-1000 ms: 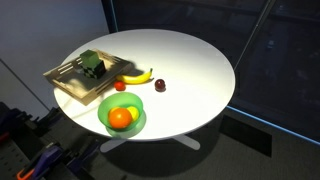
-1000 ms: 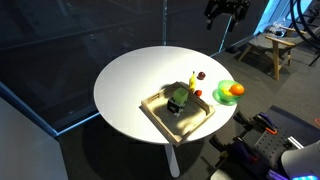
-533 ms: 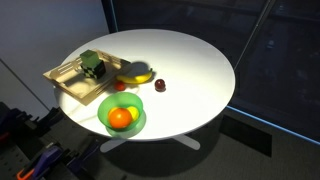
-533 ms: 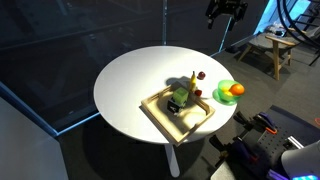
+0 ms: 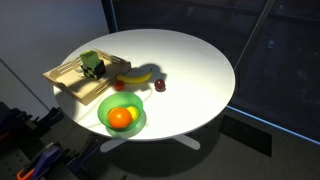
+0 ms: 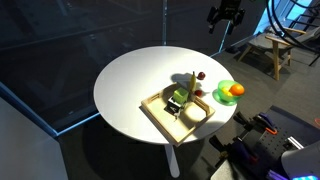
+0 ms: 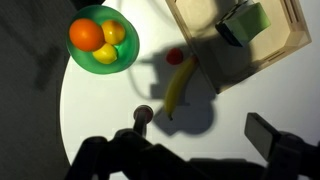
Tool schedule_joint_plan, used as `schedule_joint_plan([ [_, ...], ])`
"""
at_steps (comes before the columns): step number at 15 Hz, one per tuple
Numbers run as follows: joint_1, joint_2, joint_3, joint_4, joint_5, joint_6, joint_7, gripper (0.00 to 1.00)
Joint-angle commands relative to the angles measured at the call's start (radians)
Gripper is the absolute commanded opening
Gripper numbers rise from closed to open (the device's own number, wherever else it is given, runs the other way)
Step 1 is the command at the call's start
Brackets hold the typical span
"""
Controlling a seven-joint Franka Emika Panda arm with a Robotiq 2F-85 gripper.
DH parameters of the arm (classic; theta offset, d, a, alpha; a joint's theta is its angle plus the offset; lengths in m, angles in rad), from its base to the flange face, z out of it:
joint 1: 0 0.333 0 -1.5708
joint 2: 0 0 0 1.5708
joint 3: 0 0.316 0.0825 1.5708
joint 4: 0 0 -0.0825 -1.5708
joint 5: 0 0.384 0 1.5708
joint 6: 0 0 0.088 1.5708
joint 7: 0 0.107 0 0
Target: Pick up the brown plush toy and put it in the green bowl
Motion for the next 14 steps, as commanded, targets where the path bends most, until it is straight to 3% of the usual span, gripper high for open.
schedule_joint_plan([
  [1, -0.020, 0.051, -0.016, 0.039, 0.008, 0.026, -0.077, 1.00],
  [9, -0.048, 0.134, -0.039, 0.023, 0.008, 0.154, -0.209, 1.00],
  [14, -0.061, 0.185, -0.042, 0.029, 0.020, 0.167, -0.253, 1.00],
])
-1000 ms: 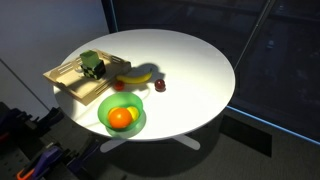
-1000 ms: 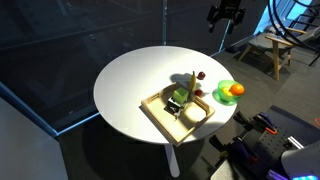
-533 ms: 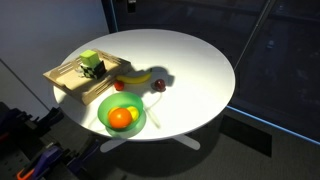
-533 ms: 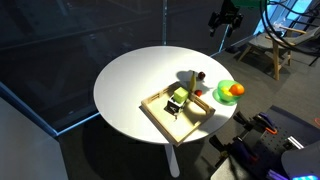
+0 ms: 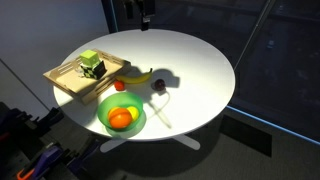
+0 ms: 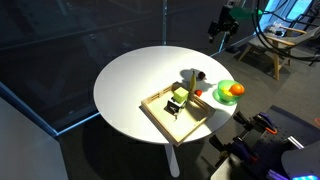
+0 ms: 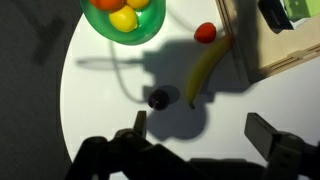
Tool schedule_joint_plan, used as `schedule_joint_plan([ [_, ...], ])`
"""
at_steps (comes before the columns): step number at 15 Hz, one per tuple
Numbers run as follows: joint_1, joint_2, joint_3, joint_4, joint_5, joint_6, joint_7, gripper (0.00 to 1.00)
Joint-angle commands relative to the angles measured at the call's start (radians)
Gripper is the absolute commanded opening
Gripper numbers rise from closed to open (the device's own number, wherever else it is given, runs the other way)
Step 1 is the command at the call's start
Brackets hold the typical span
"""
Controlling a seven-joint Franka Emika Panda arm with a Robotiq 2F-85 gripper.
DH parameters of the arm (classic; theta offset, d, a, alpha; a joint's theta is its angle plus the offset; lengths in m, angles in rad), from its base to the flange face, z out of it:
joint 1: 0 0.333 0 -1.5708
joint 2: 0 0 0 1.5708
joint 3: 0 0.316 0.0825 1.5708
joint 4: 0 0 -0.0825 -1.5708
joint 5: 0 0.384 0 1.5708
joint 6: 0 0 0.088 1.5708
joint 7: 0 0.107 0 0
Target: Pick up the brown plush toy and put it in the green bowl
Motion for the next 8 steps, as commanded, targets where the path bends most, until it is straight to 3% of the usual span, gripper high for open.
schedule_joint_plan([
  [1, -0.019, 0.036, 0.000, 0.021, 0.021, -0.001, -0.046, 1.00],
  [8, -0.017, 0.049, 0.000, 0.002, -0.001, -0.002, -0.015, 1.00],
])
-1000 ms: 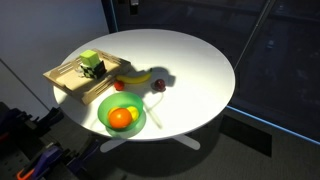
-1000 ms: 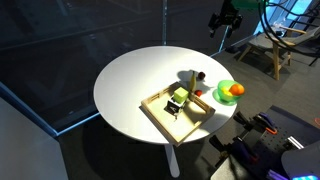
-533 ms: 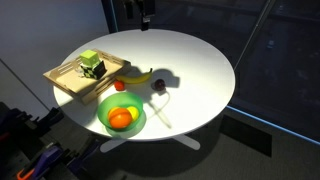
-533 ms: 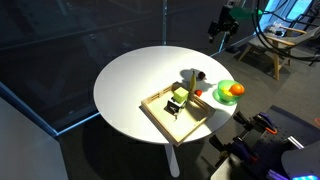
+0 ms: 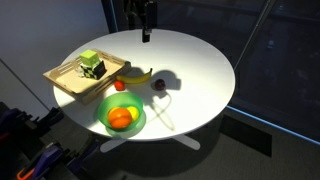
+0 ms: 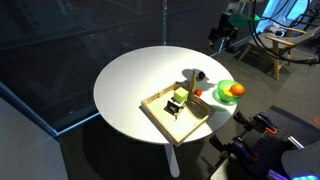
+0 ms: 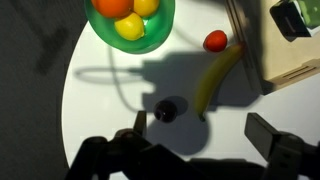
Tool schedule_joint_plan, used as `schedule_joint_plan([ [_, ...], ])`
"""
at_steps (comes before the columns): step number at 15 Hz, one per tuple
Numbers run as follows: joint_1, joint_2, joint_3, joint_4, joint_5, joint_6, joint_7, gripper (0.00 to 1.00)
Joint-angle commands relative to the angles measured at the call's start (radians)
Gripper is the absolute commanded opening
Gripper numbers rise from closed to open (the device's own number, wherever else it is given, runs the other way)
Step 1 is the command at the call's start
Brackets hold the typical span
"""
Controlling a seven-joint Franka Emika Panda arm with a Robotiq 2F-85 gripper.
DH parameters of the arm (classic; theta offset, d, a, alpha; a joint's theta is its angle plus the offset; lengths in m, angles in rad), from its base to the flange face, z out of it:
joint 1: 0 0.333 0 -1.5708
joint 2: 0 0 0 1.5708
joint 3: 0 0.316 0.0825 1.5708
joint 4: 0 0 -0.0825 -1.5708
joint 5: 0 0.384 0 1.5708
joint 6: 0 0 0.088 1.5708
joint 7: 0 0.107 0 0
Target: Pick up the brown plush toy and put it in the green bowl
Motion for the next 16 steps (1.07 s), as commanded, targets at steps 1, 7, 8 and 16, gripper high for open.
schedule_joint_plan([
  [1, -0.003, 0.000, 0.003, 0.002, -0.001, -0.002, 0.000, 1.00],
  [7, -0.003, 0.000, 0.003, 0.002, -0.001, -0.002, 0.000, 1.00],
  [8, -0.003, 0.000, 0.003, 0.002, -0.001, -0.002, 0.000, 1.00],
  [16, -0.011, 0.084, 0.003, 0.017, 0.008, 0.072, -0.016, 1.00],
])
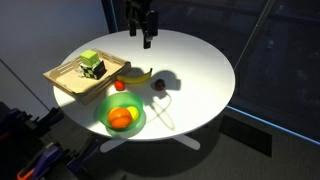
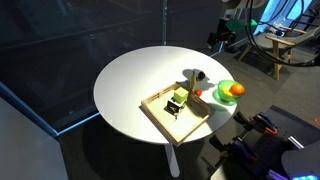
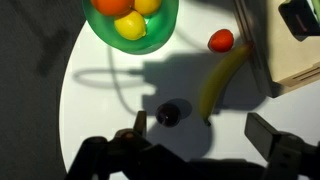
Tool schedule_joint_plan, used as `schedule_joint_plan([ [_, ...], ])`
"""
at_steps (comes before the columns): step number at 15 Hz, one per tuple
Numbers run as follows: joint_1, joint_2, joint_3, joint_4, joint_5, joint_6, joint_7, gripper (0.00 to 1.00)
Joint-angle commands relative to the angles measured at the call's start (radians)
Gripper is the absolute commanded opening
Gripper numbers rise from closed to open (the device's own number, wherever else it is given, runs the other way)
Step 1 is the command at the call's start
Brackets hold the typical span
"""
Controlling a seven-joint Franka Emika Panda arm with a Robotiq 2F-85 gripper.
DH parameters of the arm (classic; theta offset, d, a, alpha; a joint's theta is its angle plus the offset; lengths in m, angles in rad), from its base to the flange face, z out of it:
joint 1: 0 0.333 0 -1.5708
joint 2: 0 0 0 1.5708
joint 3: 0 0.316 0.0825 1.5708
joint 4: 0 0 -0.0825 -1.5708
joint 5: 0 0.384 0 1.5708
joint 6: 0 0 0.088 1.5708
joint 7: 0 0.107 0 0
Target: Pick up the brown plush toy and put it in the green bowl
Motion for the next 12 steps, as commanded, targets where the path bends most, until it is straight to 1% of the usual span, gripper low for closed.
schedule_joint_plan([
  [1, -0.014, 0.064, 0.004, 0.025, 0.011, 0.054, -0.019, 1.00],
  [5, -0.023, 0.143, 0.006, 0.056, 0.017, 0.112, -0.018, 1.00],
  [7, -0.031, 0.180, 0.008, 0.082, 0.021, 0.121, -0.021, 1.00],
  [12, -0.041, 0.263, 0.013, 0.187, 0.015, 0.089, -0.012, 1.00],
])
